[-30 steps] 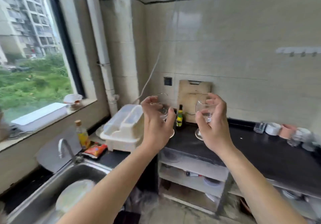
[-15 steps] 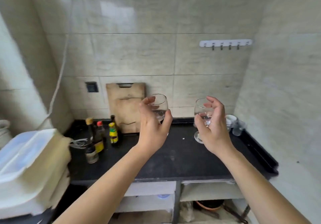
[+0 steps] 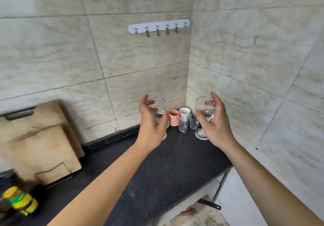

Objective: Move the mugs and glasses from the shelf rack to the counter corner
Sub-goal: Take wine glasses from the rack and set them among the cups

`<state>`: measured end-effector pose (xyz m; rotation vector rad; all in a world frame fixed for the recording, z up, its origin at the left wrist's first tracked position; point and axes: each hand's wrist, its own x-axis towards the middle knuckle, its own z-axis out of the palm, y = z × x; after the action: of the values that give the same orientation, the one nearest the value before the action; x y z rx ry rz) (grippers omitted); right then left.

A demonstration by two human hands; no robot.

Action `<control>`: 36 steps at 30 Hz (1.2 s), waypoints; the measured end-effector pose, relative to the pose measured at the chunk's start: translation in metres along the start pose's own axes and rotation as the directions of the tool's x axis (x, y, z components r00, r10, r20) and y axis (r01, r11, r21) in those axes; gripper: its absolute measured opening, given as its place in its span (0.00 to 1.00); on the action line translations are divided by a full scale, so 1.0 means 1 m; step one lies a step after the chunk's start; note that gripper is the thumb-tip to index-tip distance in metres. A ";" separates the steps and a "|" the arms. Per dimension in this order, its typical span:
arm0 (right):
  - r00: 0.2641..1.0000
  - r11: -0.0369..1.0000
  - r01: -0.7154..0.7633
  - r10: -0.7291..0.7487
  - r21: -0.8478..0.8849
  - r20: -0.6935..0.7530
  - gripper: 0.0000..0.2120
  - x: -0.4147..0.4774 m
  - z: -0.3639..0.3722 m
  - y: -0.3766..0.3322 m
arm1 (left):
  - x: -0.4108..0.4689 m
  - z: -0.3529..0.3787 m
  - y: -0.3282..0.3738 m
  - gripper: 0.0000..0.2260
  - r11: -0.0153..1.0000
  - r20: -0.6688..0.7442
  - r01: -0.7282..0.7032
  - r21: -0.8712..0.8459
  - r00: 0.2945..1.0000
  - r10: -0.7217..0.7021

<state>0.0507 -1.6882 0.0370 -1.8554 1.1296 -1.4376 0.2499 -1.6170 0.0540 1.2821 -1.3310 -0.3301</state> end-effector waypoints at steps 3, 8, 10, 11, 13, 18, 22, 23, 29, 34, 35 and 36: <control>0.999 0.999 -0.042 0.042 -0.007 -0.019 0.41 0.035 -0.001 0.047 | 0.030 0.039 -0.034 0.34 0.999 0.046 0.045 0.001 0.998 -0.045; 0.993 0.994 -0.111 0.112 -0.012 0.044 0.43 0.108 0.010 0.135 | 0.089 0.106 -0.096 0.33 0.988 0.049 0.139 0.064 0.989 -0.142; 0.984 0.989 -0.147 0.148 -0.013 0.096 0.42 0.139 0.017 0.164 | 0.116 0.130 -0.114 0.32 0.975 0.034 0.208 0.078 0.977 -0.211; 0.980 0.988 -0.152 0.154 -0.019 0.125 0.41 0.151 0.022 0.175 | 0.125 0.137 -0.122 0.31 0.969 0.033 0.230 0.089 0.972 -0.234; 0.967 0.987 -0.159 0.162 -0.031 0.197 0.35 0.178 0.035 0.201 | 0.147 0.152 -0.142 0.30 0.955 0.017 0.271 0.123 0.961 -0.275; 0.911 0.982 -0.183 0.189 -0.053 0.366 0.23 0.219 0.087 0.239 | 0.167 0.157 -0.190 0.28 0.899 -0.035 0.408 0.161 0.912 -0.408; 0.871 0.978 -0.205 0.202 -0.042 0.447 0.20 0.223 0.135 0.270 | 0.168 0.147 -0.245 0.25 0.825 -0.070 0.502 0.259 0.862 -0.502; 0.852 0.977 -0.199 0.208 -0.071 0.480 0.22 0.222 0.147 0.279 | 0.166 0.144 -0.261 0.25 0.800 -0.072 0.541 0.257 0.837 -0.543; 0.720 0.932 -0.195 0.347 -0.305 0.601 0.21 0.207 0.201 0.320 | 0.151 0.141 -0.344 0.25 0.639 -0.043 0.711 0.293 0.677 -0.734; 0.632 0.852 -0.026 0.419 -0.522 0.652 0.25 0.205 0.238 0.340 | 0.149 0.149 -0.384 0.23 0.612 0.043 0.714 0.341 0.638 -0.769; 0.623 0.835 0.005 0.428 -0.550 0.655 0.25 0.205 0.241 0.343 | 0.150 0.150 -0.389 0.24 0.615 0.056 0.705 0.353 0.640 -0.766; 0.620 0.821 0.025 0.435 -0.570 0.653 0.25 0.206 0.244 0.345 | 0.150 0.152 -0.393 0.24 0.623 0.068 0.691 0.367 0.648 -0.759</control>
<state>0.2000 -2.0601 -0.2087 -2.2398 1.2758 -0.0586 0.3511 -1.9496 -0.2272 2.1035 -0.9829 -0.8848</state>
